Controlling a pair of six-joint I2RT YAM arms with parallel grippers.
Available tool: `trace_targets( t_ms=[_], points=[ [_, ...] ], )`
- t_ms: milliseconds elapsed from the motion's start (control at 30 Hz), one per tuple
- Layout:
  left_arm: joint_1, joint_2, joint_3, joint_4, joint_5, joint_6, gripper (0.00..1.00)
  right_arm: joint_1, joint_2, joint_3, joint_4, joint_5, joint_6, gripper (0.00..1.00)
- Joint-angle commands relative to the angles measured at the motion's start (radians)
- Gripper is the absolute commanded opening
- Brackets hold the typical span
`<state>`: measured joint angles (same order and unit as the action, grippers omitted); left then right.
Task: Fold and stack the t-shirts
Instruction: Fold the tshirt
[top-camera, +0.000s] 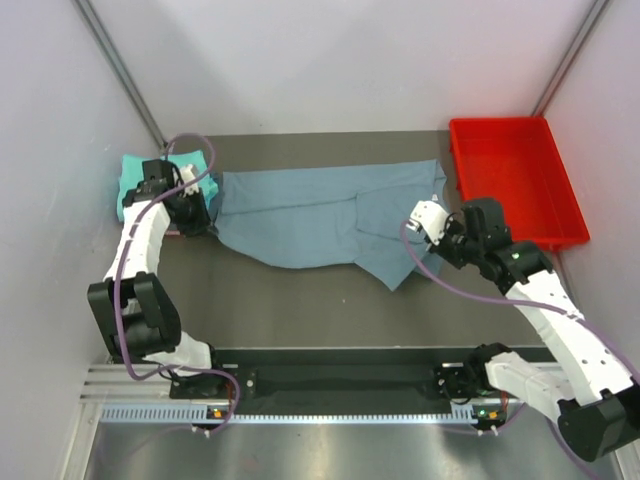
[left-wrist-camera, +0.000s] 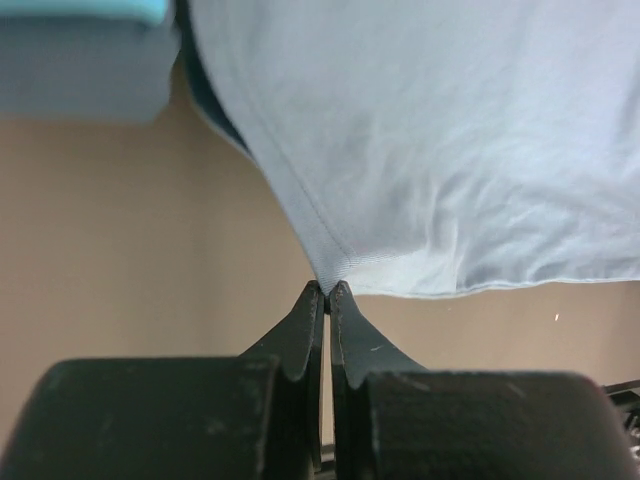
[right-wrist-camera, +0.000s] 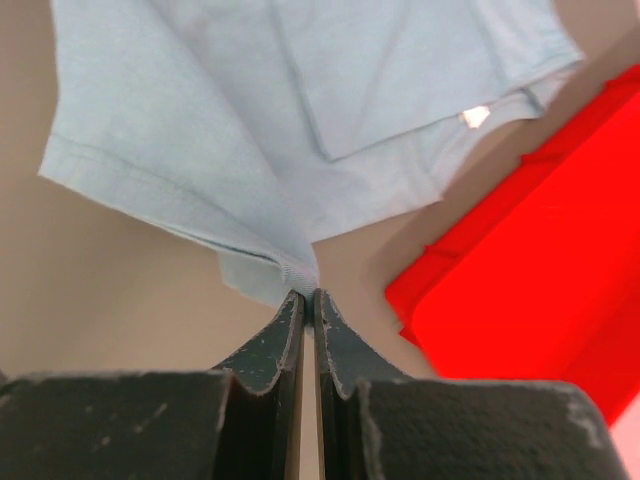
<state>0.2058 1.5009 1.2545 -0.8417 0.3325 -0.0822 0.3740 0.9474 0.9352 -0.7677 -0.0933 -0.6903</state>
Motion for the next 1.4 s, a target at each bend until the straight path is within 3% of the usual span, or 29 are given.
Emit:
trace_targets(
  t_ms=[0,600,1367],
  points=[
    [-0.039,0.018,0.086,-0.010,0.010,0.029,0.00,-0.038,0.010,0.089,0.062,0.026,-0.018,0.00],
    [-0.055,0.271,0.359,0.039,-0.067,0.032,0.00,-0.148,0.348,0.298,0.356,-0.017,0.081,0.00],
    [-0.062,0.598,0.689,0.053,-0.162,0.056,0.00,-0.178,0.856,0.712,0.427,0.020,0.121,0.00]
  ],
)
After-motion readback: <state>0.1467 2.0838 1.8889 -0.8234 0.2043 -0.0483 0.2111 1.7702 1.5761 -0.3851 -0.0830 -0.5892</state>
